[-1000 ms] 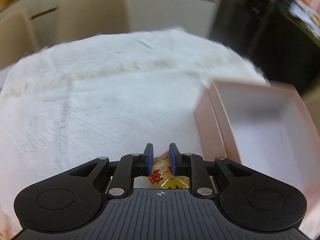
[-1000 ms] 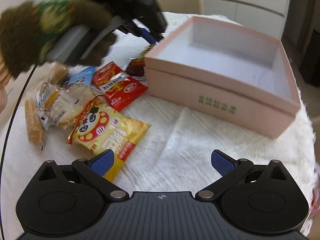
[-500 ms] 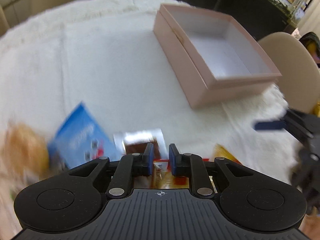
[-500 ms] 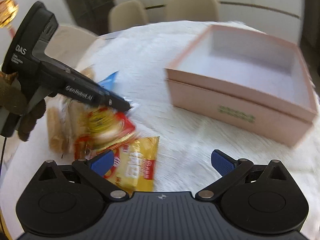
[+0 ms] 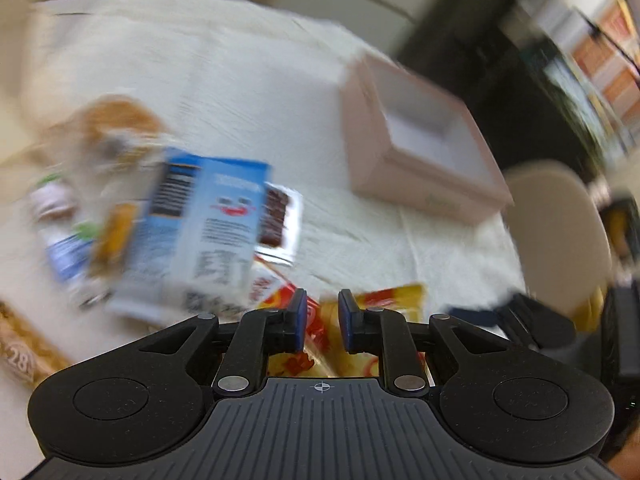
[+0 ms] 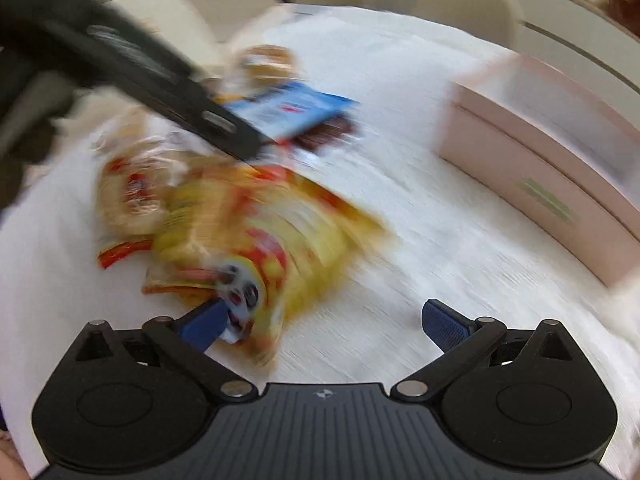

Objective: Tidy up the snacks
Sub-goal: 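Grasp the yellow panda chip bag with the right tool while the left tool grasps a rice cracker pack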

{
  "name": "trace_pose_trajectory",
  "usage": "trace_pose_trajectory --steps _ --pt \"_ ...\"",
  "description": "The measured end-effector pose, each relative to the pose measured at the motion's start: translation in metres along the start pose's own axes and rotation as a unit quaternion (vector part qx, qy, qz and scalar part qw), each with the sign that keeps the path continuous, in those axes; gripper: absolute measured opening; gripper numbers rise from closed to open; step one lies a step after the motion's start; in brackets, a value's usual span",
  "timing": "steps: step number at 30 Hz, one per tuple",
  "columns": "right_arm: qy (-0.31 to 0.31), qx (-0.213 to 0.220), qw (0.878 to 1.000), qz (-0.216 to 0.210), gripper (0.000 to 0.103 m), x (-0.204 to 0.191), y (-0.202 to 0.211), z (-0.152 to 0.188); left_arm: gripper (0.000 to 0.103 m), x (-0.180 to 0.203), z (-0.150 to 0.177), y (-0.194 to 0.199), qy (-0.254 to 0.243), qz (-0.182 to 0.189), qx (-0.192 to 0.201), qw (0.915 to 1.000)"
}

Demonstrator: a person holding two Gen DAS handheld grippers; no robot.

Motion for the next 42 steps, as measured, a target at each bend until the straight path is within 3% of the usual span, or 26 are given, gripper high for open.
trace_pose_trajectory --steps 3,5,10,13,16,17,19,25,28,31,34,36,38,42 --pt "-0.042 0.023 0.998 0.046 0.103 0.033 0.018 0.005 0.021 -0.007 0.014 0.026 0.072 -0.07 0.033 0.9944" --pt "-0.067 0.035 0.997 0.035 0.103 0.046 0.031 0.009 0.021 -0.008 0.03 0.038 0.116 -0.094 0.043 0.9879" --pt "-0.129 0.029 0.991 -0.019 0.103 0.058 0.04 0.025 0.022 0.009 0.057 0.016 0.184 -0.063 0.031 0.9805" --pt "-0.153 0.011 0.988 -0.027 0.103 0.056 0.032 0.037 0.024 0.018 0.054 -0.003 0.171 -0.088 0.035 0.9806" --pt "-0.119 0.019 0.993 0.005 0.103 0.044 0.029 0.047 0.028 0.028 0.049 -0.023 0.127 -0.12 0.027 0.9842" --pt "-0.103 0.019 0.994 0.019 0.103 0.039 0.027 0.048 0.033 0.031 0.048 -0.031 0.112 -0.126 0.018 0.9856" --pt "-0.05 0.016 0.997 0.056 0.103 0.025 0.022 0.052 0.043 0.038 0.046 -0.039 0.09 -0.127 0.017 0.9877" --pt "-0.07 0.029 0.995 0.061 0.103 0.028 0.027 0.057 0.043 0.062 0.052 -0.051 0.027 -0.086 -0.012 0.9959" --pt "-0.065 0.026 0.996 0.059 0.103 0.029 0.026 0.056 0.043 0.071 0.065 -0.043 -0.018 -0.085 -0.013 0.9962" --pt "-0.048 0.006 0.998 0.048 0.103 0.029 0.028 0.053 0.041 0.073 0.088 -0.028 -0.011 -0.065 -0.02 0.9976" --pt "-0.034 -0.014 0.999 0.029 0.099 0.032 0.042 0.054 0.041 0.073 0.109 -0.003 -0.019 -0.092 -0.016 0.9954" --pt "-0.023 0.013 0.999 0.021 0.099 0.031 0.061 0.056 0.041 0.067 0.121 0.007 -0.016 -0.109 -0.021 0.9937" --pt "-0.005 0.042 0.999 0.015 0.099 0.026 0.075 0.053 0.042 0.062 0.13 0.01 0.01 -0.093 -0.024 0.9953" --pt "-0.014 0.056 0.998 0.001 0.099 0.014 0.065 0.029 0.043 0.063 0.131 0.008 0.018 -0.093 -0.013 0.9954"
Point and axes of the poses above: each gripper's, at about its wrist camera, not at the fingertips, and y roughly against the way its jaws point, x to its right, z to its underside, the point moved 4 cm from there along -y, roughly the way its jaws point, and after that the axes turned 11 degrees about -y, right-handed, at the moved point
